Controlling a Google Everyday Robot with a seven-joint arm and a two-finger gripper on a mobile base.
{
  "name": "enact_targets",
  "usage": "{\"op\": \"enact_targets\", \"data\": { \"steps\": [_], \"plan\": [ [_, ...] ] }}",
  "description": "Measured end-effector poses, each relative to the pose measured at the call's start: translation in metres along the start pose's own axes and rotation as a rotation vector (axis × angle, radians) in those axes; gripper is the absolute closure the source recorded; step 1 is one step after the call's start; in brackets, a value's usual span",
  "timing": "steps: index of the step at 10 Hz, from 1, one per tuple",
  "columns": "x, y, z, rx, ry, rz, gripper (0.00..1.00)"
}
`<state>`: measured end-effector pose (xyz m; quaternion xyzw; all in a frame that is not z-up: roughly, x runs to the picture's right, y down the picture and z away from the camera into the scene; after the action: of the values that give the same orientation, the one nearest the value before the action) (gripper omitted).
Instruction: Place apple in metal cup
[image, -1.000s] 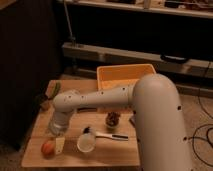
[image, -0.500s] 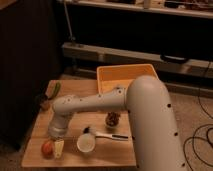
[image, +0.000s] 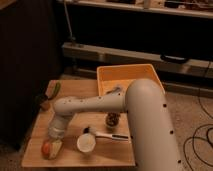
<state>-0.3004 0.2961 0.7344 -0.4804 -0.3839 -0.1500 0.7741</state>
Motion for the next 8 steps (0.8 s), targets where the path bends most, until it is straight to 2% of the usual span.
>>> {"op": "enact_targets", "data": {
  "steps": [2, 4, 5, 8],
  "plan": [
    [-0.005, -0.002, 0.005, -0.013, 0.006, -0.009, 0.73],
    [-0.007, -0.001, -0.001, -0.009, 0.021, -0.009, 0.95],
    [-0.010, -0.002, -0.009, 0.004, 0.026, -0.011, 0.99],
    [-0.035, -0.008, -0.061, 0.068, 0.051, -0.033, 1.00]
  ]
}}
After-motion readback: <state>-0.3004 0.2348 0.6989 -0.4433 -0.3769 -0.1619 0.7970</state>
